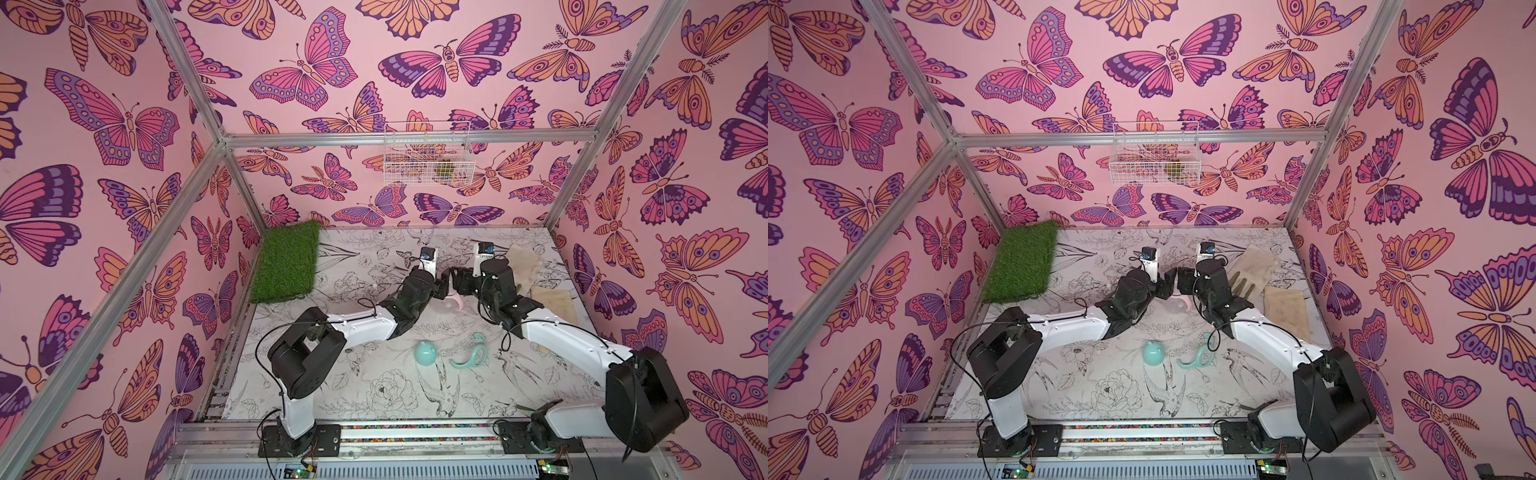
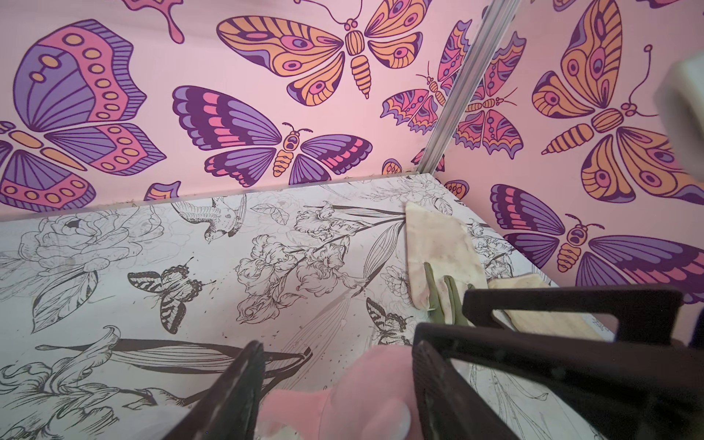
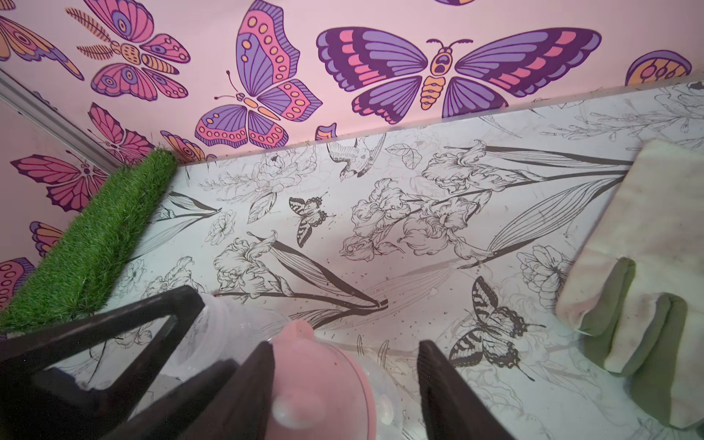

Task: Assemble the baby bottles
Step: Close the lid on the baby bottle.

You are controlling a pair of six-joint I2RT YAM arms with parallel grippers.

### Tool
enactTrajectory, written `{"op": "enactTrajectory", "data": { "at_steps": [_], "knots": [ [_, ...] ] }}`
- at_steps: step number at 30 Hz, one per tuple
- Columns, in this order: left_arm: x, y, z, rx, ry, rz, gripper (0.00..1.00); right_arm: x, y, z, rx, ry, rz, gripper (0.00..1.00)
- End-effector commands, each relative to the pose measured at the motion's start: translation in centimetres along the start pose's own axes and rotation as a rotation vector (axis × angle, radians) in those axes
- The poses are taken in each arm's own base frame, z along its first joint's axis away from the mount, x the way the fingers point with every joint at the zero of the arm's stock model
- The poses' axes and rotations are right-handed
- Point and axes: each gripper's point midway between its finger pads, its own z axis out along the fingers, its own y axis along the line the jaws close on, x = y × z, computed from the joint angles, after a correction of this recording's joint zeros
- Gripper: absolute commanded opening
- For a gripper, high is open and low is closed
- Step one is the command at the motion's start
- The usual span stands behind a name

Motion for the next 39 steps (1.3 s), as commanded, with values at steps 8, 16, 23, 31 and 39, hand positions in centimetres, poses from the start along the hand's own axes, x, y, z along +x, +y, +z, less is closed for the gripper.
{"op": "enactTrajectory", "data": {
  "at_steps": [8, 16, 23, 31, 39],
  "knots": [
    [8.7, 2.5, -0.1, -0.006, 0.353, 0.155, 0.69, 3.1, -1.1, 0.4, 0.096, 0.231, -0.149, 0.66],
    [4.8, 2.4, 0.4, 0.032, 0.284, 0.126, 0.74, -0.8, -0.1, 0.4, 0.094, 0.134, -0.16, 0.7],
    [-1.0, 0.7, 0.3, 0.204, 0.138, 0.05, 0.85, -3.8, 0.4, -0.8, 0.082, 0.076, -0.21, 0.75],
    [-6.3, 2.0, -1.3, 0.265, 0.014, 0.007, 0.9, -5.2, 2.0, -2.3, -0.009, 0.045, -0.312, 0.79],
    [-8.1, 4.2, -3.1, 0.276, -0.043, -0.028, 0.92, -5.0, 4.1, -2.8, -0.124, 0.078, -0.343, 0.79]
  ]
}}
